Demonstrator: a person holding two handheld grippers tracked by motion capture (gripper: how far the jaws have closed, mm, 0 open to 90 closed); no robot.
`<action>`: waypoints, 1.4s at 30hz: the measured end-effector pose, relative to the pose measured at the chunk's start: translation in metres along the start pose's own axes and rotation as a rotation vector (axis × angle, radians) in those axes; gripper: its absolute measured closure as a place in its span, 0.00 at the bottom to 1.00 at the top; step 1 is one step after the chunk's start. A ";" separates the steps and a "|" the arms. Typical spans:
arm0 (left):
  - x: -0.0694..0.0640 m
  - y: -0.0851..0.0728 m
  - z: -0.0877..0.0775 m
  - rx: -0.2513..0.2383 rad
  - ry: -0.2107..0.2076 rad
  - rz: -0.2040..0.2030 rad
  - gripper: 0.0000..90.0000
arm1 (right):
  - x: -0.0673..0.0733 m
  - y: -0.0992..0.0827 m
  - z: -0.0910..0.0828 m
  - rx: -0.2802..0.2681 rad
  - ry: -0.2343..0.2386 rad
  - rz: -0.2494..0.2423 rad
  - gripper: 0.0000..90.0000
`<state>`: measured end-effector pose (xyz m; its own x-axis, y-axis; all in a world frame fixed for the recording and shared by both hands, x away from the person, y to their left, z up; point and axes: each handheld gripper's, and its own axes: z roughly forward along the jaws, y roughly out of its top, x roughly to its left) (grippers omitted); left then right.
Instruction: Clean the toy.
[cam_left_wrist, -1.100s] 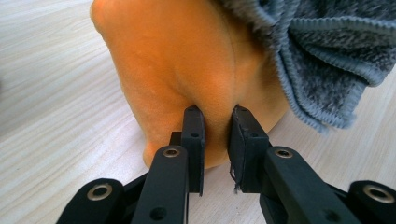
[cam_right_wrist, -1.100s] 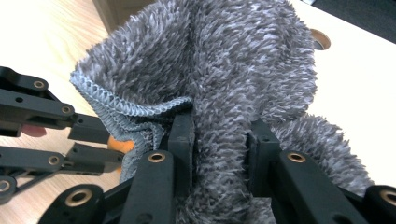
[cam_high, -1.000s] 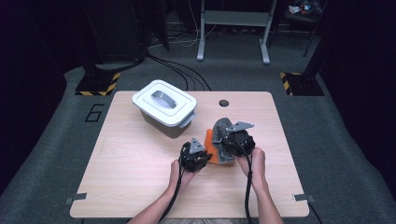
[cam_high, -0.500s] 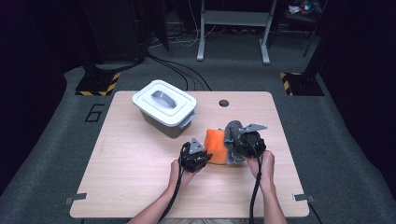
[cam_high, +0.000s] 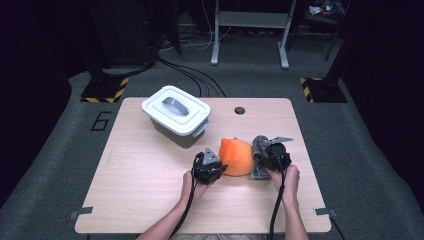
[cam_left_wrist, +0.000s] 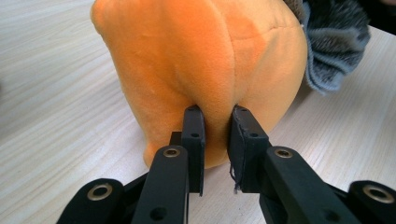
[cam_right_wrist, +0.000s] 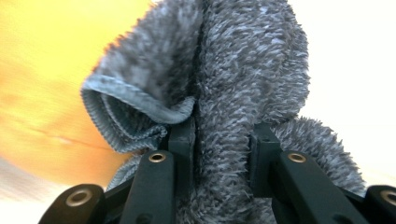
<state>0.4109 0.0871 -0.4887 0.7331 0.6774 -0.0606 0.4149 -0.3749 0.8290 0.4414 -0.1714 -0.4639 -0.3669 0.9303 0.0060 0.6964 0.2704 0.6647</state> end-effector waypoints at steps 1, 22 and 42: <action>0.000 0.000 0.000 0.001 0.000 -0.001 0.86 | -0.001 -0.002 0.003 0.012 0.006 0.006 0.76; -0.001 0.001 -0.001 0.010 0.010 0.015 0.86 | 0.034 0.034 -0.050 -0.101 0.051 -0.116 0.75; -0.004 0.004 0.000 0.012 0.020 0.044 0.86 | 0.072 0.044 -0.028 -0.078 0.091 -0.233 0.76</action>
<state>0.4100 0.0829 -0.4849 0.7400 0.6725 -0.0126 0.3886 -0.4122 0.8241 0.4288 -0.0993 -0.4134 -0.5681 0.8181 -0.0895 0.5383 0.4516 0.7115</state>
